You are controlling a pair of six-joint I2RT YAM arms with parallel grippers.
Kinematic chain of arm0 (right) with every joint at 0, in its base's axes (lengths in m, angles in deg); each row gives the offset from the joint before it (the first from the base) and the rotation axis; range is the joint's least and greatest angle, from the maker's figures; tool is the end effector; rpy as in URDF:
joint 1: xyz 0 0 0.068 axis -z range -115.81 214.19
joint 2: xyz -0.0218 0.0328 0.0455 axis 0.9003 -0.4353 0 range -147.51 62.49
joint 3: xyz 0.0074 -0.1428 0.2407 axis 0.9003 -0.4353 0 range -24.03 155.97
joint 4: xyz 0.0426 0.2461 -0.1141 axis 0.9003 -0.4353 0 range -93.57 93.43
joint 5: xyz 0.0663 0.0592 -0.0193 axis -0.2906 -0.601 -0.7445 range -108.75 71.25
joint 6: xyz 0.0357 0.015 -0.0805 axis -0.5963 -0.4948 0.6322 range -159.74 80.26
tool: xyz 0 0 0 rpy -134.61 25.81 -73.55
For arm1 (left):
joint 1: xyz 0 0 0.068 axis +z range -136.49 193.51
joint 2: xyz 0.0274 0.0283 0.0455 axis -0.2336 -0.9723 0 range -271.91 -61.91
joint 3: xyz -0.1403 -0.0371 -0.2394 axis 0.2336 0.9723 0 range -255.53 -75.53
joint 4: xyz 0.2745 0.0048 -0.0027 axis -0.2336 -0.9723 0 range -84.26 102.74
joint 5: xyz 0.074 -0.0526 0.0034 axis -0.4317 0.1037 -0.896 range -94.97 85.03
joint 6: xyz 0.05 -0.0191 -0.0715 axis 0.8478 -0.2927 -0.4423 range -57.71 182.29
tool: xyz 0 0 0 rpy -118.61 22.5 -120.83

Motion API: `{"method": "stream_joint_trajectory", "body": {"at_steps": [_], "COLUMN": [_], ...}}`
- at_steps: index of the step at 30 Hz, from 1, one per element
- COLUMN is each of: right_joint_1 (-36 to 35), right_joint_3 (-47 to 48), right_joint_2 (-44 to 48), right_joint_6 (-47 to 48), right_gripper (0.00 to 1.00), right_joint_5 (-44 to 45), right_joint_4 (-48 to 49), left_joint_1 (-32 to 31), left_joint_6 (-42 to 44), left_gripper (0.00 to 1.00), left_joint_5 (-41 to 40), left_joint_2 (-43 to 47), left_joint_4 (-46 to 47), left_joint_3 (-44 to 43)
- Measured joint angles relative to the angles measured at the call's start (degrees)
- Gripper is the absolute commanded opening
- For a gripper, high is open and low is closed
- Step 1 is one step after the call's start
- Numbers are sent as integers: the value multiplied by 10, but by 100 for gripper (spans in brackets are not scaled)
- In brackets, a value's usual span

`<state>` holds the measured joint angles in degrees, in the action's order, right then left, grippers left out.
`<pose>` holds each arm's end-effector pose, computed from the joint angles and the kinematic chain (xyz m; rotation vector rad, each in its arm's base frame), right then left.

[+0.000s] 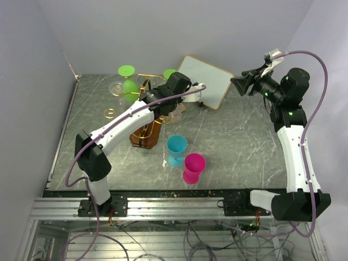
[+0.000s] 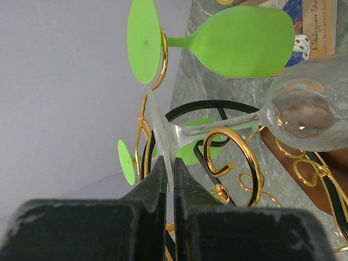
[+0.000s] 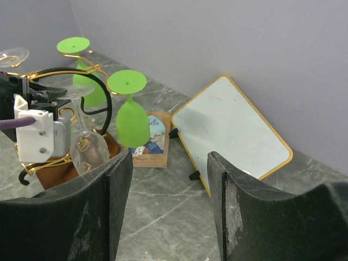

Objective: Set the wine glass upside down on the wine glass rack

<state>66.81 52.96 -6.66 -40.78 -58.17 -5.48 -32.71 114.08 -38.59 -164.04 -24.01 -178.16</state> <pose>0.3094 0.0364 0.4593 -0.4854 1.5347 0.5236 0.3422 -0.2933 0.3580 1.4005 1.6514 0.6988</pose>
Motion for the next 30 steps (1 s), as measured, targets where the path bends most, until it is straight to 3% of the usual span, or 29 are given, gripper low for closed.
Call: {"method": "stream_joint_trajectory", "body": {"at_steps": [30], "right_joint_1": [2], "right_joint_3": [-8], "right_joint_2": [-1], "right_joint_6": [0], "right_gripper": [58], "right_joint_5": [-2], "right_joint_4": [5], "left_joint_1": [-8], "left_joint_6": [-2], "left_gripper": [7], "left_joint_5": [-26], "left_joint_2": [53], "left_joint_4": [-28], "left_joint_3": [33]}}
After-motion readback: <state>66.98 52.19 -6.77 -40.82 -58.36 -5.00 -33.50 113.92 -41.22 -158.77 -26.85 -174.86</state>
